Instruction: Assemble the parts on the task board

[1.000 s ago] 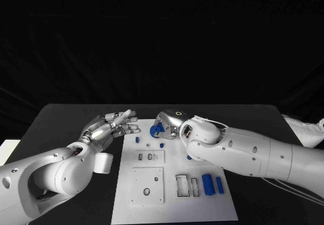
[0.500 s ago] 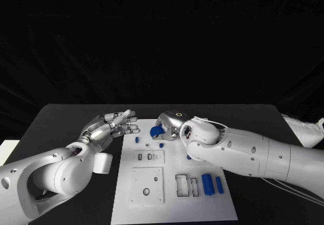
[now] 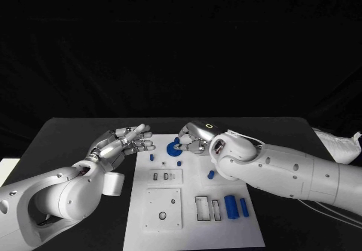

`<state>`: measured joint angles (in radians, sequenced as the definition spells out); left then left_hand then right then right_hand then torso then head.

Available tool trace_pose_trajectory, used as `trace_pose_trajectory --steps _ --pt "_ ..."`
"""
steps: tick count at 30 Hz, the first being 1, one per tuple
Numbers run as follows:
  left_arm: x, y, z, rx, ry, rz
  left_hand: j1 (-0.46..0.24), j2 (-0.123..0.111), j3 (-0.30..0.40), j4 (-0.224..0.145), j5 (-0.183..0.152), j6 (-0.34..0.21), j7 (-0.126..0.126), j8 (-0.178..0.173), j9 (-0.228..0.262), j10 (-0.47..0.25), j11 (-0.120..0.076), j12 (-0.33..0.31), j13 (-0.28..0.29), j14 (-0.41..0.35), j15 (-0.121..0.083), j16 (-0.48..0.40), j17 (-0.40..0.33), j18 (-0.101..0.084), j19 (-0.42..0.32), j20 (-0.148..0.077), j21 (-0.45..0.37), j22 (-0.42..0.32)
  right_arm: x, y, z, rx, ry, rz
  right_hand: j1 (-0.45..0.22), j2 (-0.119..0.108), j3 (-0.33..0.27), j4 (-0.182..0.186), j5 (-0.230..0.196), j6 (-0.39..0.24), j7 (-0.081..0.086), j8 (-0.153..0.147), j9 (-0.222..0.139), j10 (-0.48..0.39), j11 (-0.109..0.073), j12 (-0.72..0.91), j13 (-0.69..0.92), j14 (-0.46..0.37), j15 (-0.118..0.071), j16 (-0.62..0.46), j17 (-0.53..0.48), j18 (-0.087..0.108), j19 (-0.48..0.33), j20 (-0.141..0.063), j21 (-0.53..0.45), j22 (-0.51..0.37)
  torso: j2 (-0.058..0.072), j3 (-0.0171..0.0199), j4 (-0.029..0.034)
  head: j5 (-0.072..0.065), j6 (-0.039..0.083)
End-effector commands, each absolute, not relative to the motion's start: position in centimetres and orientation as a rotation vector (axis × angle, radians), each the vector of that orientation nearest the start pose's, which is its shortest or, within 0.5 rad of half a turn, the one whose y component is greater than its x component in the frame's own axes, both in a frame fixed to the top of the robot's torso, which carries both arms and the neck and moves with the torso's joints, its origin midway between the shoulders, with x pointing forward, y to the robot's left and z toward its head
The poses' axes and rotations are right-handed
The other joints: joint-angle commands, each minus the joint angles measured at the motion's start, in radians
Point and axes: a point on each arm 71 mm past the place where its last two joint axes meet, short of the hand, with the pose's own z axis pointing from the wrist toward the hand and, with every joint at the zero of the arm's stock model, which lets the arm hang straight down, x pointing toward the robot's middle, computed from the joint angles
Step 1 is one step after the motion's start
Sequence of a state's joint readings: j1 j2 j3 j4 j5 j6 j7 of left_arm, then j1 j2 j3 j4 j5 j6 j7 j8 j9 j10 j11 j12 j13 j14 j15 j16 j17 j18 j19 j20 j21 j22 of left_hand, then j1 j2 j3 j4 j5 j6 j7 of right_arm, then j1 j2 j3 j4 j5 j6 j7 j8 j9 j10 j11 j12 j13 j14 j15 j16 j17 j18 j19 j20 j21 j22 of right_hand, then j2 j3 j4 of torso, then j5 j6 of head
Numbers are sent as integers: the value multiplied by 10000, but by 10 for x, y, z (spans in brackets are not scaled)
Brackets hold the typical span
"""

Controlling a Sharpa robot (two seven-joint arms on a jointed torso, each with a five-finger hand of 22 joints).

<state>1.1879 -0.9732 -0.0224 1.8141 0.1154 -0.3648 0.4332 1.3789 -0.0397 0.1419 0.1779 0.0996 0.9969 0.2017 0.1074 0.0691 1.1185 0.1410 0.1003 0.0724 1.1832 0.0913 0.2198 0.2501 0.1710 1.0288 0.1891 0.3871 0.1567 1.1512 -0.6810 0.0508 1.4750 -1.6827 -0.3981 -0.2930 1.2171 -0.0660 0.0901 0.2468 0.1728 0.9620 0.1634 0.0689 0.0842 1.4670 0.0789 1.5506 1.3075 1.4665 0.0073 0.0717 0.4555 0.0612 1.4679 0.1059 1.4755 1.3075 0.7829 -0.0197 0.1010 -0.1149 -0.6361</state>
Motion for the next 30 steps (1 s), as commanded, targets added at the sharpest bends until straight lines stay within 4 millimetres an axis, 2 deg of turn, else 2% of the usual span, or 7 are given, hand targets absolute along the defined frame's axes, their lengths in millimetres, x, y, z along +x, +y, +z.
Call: trace_pose_trajectory --steps 1,6,9,15,22,26,30 --pt "433 191 -153 -12136 13972 -17222 91 26 14 -54 -46 11 47 -67 -11 -28 45 -46 -11 -73 -27 -42 17 94 -35 33 53 -7 491 -157 -155 -938 13700 7744 606 -9 128 -434 97 -17 19 -36 -4 928 23 20 2507 196 29 -48 13 -151 174 44 26 351 -10 1 -32 -37 36" --pt "434 192 -154 -12137 13964 -17215 92 27 14 -55 -46 11 46 -68 -11 -28 45 -47 -11 -74 -27 -44 18 94 -35 34 53 -7 487 -202 -153 -197 14168 9062 1690 -254 361 -1408 227 -13 22 -31 -9 918 4 4 2499 155 -5 -59 7 -158 178 20 43 389 -42 33 -143 -45 104" --pt "435 192 -154 -12138 13959 -17214 92 28 15 -56 -45 11 44 -69 -11 -28 45 -48 -10 -73 -27 -45 19 94 -35 34 53 -7 487 -228 -155 162 14608 9179 1859 -363 369 -1634 212 -11 24 -35 -13 916 6 1 2498 142 -7 -60 -2 -163 182 13 52 413 -52 81 -205 -49 136" --pt "437 191 -156 -12144 13959 -17206 92 28 15 -56 -45 11 44 -69 -11 -28 45 -48 -10 -73 -27 -45 19 94 -35 34 53 -7 488 -275 -160 549 15142 8549 1796 -479 258 -1723 169 -117 43 -67 -40 910 26 -9 2491 150 8 -53 -8 -169 189 22 65 439 -63 177 -248 -33 175" --pt "439 190 -157 -12148 13960 -17198 92 28 15 -56 -45 11 44 -69 -11 -28 45 -48 -10 -73 -27 -45 19 94 -35 34 53 -7 486 -309 -162 749 15439 7823 1699 -501 171 -1722 114 -139 46 -56 -44 916 33 0 2498 158 17 -50 -11 -175 201 30 79 471 -52 243 -275 -47 181" --pt "440 190 -157 -12153 13952 -17180 92 28 15 -56 -45 11 44 -69 -11 -28 45 -48 -10 -73 -27 -45 19 94 -35 34 53 -7 486 -319 -165 822 15681 7537 1633 -492 123 -1705 74 -142 46 -48 -43 917 35 2 2499 164 20 -49 -12 -174 200 34 80 469 -57 248 -287 -72 160" --pt "441 190 -158 -12154 13949 -17177 92 28 15 -56 -45 11 44 -69 -11 -28 45 -48 -10 -73 -27 -45 19 94 -35 34 53 -7 486 -324 -171 859 15960 7320 1612 -485 110 -1698 66 -137 46 -44 -42 920 35 7 2503 165 21 -48 -12 -174 200 35 80 469 -59 223 -258 -114 133"
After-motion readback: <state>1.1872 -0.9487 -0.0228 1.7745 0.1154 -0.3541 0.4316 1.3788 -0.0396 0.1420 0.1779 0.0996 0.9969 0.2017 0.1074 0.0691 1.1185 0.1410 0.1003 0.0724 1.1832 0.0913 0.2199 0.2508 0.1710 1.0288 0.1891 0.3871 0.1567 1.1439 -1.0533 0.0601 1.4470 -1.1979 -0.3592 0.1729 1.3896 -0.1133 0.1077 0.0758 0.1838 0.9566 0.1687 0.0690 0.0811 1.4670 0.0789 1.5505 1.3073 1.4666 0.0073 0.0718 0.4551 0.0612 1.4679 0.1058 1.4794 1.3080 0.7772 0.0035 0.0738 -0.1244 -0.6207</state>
